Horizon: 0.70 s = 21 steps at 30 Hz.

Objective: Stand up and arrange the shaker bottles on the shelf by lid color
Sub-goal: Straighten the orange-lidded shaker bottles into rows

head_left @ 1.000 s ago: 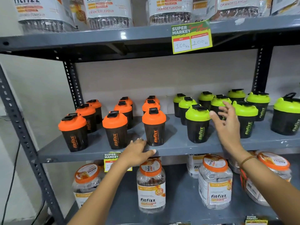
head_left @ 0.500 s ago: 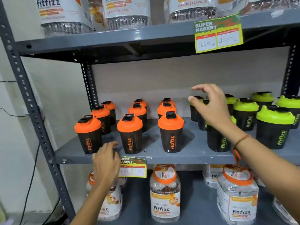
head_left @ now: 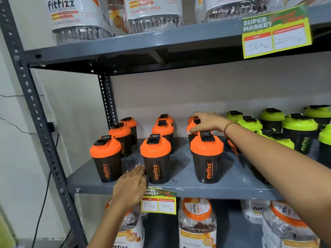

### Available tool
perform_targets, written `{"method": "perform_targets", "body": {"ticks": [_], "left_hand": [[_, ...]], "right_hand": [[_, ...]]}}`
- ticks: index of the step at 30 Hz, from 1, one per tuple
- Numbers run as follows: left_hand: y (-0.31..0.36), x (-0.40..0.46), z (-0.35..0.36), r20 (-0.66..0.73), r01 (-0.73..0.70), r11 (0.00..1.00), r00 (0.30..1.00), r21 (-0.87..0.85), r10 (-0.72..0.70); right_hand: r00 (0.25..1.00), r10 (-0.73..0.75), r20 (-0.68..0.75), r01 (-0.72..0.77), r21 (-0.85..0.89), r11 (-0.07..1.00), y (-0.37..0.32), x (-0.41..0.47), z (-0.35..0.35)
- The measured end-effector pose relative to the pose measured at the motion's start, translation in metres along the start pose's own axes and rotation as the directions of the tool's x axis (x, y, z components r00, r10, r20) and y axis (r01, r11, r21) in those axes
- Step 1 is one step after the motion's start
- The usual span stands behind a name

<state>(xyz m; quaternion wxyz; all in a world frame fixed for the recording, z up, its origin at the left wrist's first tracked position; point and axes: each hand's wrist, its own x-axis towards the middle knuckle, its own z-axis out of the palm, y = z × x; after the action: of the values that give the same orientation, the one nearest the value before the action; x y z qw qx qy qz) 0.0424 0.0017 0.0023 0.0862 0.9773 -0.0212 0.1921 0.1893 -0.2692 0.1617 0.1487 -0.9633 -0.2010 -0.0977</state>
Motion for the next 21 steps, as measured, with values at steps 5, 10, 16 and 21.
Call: {"method": "perform_targets", "body": {"ticks": [5,10,16,21], "left_hand": [[-0.002,-0.001,0.002,-0.012,-0.003,1.000,1.000,-0.007,0.002],[0.000,-0.002,0.002,-0.020,0.002,1.000,1.000,0.000,-0.002],[0.001,-0.002,0.001,-0.015,0.002,1.000,1.000,0.007,-0.001],[0.002,-0.002,0.000,-0.021,-0.004,1.000,1.000,0.012,0.005]], "right_hand": [[1.000,0.001,0.006,-0.001,0.052,0.999,0.006,0.008,0.010],[1.000,0.020,-0.024,-0.017,0.098,0.995,0.012,0.009,0.011],[0.996,0.090,-0.021,-0.087,0.097,0.991,0.027,0.007,0.006],[0.996,0.085,-0.031,-0.083,0.060,0.995,0.027,0.005,0.006]]}}
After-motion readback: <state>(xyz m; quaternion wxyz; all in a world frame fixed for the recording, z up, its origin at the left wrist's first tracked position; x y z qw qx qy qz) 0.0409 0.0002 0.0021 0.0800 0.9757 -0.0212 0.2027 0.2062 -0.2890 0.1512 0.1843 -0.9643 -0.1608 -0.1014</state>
